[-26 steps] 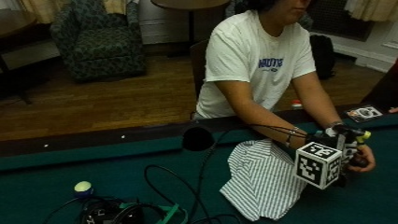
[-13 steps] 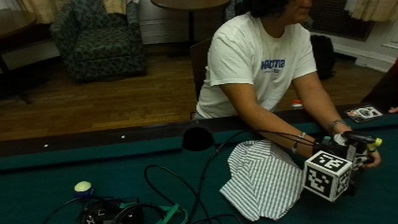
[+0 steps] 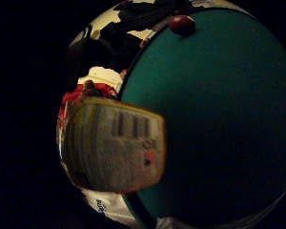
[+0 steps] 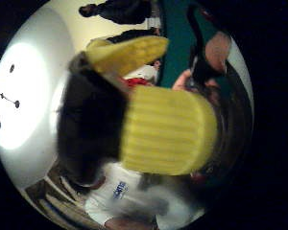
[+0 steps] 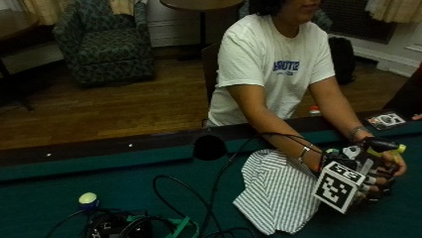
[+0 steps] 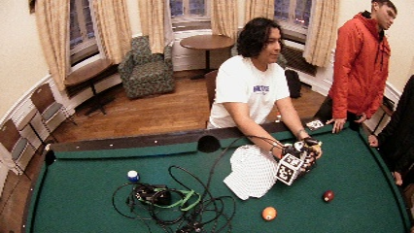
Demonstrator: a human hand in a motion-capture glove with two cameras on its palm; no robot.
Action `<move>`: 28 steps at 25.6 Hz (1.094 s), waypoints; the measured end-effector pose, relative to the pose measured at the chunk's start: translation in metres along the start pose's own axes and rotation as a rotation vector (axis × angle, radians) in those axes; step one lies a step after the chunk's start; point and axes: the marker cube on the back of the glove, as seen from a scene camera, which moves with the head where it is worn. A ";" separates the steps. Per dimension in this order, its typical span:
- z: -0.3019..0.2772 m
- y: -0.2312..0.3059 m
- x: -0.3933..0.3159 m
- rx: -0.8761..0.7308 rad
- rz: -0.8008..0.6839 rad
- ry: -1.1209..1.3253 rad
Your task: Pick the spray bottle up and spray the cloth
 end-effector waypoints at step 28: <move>-0.110 0.238 -0.105 -0.225 -0.210 0.815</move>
